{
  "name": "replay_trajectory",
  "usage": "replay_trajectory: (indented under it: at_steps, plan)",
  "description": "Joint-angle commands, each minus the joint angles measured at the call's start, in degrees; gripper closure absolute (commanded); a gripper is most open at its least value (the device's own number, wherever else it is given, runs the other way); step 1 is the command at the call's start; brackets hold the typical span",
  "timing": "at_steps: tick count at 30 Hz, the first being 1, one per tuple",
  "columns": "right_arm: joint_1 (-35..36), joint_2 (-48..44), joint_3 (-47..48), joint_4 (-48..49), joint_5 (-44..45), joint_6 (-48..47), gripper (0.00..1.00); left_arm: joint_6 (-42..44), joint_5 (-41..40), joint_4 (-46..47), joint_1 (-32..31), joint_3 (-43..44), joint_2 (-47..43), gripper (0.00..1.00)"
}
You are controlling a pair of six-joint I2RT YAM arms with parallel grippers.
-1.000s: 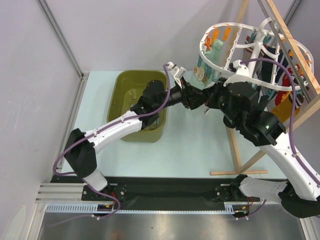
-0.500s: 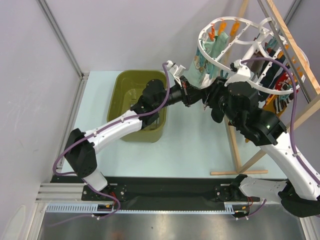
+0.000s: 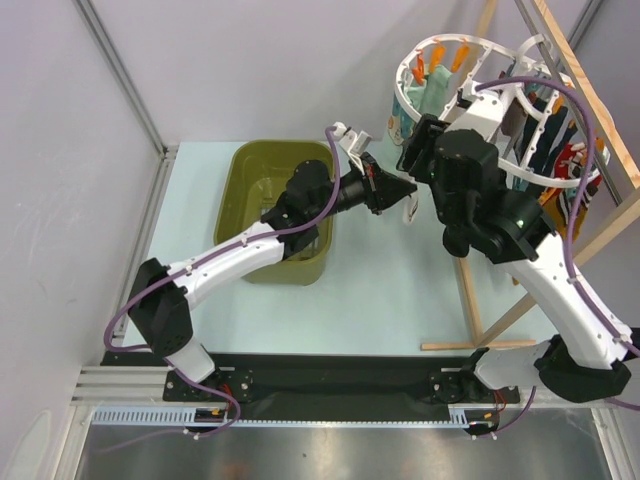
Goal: Remove the socks clipped to the hanger
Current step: Remove the sock from the hanger.
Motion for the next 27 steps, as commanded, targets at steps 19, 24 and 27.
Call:
replay_trajectory:
  at_steps: [19, 24, 27]
  plan:
    - [-1.11, 7.03, 5.64, -1.63, 14.92, -0.5, 0.34, 6.16, -8.45, -0.96, -4.31, 0.47, -4.3, 1.0]
    - [-1.72, 7.74, 5.9, -1.64, 15.36, -0.5, 0.36, 6.33, -9.42, -0.44, -4.57, -0.23, -4.75, 1.0]
    - [-1.99, 8.27, 5.9, -1.03, 15.62, -0.85, 0.37, 6.24, -9.51, -0.26, -4.57, -0.23, -4.75, 1.0]
